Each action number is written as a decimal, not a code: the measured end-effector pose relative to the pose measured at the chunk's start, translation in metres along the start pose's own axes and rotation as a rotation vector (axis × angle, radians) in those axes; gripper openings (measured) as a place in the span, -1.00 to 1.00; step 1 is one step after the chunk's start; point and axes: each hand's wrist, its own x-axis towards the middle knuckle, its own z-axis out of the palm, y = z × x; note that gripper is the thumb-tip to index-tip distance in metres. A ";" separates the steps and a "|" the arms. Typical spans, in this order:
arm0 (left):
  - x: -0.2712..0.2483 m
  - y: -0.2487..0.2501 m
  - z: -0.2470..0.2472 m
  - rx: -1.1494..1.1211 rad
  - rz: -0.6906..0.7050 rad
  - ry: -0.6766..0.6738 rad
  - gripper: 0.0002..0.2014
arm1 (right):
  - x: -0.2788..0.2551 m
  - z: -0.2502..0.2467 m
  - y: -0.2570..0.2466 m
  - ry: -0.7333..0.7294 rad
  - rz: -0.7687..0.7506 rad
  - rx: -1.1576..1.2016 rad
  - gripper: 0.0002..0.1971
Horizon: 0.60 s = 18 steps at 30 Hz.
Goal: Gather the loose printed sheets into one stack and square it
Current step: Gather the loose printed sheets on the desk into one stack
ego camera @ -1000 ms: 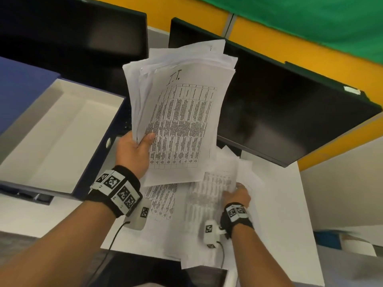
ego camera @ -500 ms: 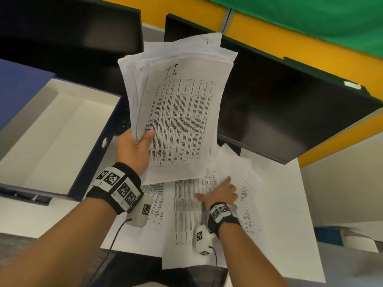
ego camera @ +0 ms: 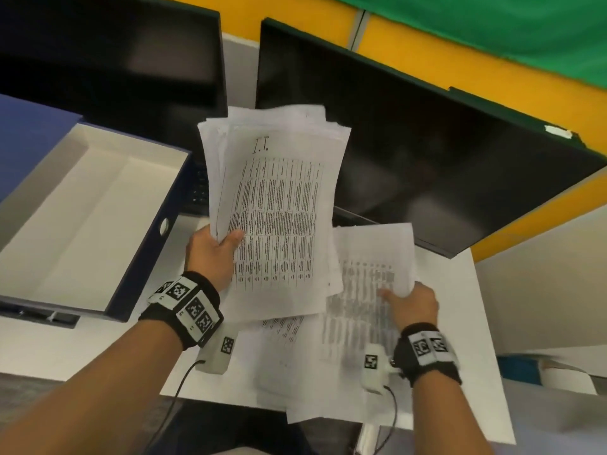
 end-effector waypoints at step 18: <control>0.012 -0.054 0.001 0.243 -0.415 -0.165 -0.29 | 0.015 0.072 -0.050 -0.224 -0.144 0.328 -0.65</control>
